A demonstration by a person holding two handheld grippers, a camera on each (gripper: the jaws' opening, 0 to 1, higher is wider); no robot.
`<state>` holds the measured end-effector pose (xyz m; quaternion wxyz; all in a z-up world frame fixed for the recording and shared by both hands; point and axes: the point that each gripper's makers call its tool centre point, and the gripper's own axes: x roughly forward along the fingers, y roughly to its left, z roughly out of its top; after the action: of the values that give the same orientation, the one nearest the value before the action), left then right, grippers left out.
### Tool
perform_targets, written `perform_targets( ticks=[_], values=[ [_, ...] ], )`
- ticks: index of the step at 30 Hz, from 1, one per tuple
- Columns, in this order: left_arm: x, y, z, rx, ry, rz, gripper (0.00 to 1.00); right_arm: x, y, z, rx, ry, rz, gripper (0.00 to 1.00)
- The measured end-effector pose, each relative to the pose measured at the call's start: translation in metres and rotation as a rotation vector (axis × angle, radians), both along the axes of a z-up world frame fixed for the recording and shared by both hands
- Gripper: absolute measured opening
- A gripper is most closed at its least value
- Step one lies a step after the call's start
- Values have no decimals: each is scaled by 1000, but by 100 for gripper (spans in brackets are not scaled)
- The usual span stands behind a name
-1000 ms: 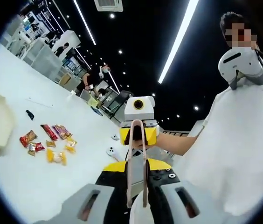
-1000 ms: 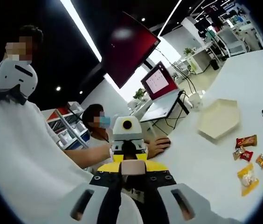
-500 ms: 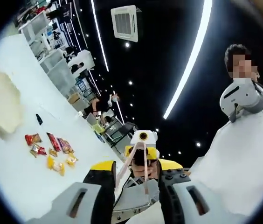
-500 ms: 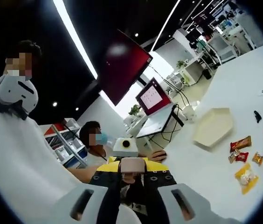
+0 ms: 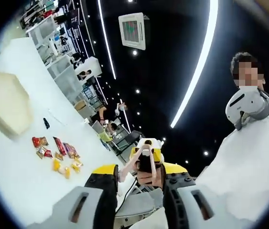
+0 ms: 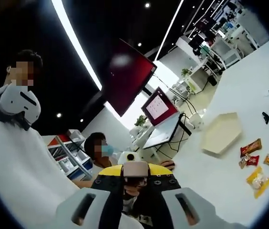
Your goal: Place the target food into the container with the food tongs after gripping and lifting it, then release it inside without dropping or visibly crushing the food.
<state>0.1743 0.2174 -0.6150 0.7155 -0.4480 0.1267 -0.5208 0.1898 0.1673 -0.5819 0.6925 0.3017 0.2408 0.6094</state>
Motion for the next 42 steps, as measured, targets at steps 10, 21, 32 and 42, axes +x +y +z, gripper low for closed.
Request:
perform_targets(
  ticks=[10,21,32,42],
  values=[
    [-6,-1,3,65,-58,-35,6,-4,-1,-4,5,55,-10,15],
    [-4,8,2,123,-85,-80,4,-11,13,-16,-68,32,46,16],
    [-3,12,1,166,-122,-118,3,-13,18,-19,-71,3,73,16],
    [1,4,4,171,-143,-114,3,-12,25,-18,-29,29,69,17]
  ],
)
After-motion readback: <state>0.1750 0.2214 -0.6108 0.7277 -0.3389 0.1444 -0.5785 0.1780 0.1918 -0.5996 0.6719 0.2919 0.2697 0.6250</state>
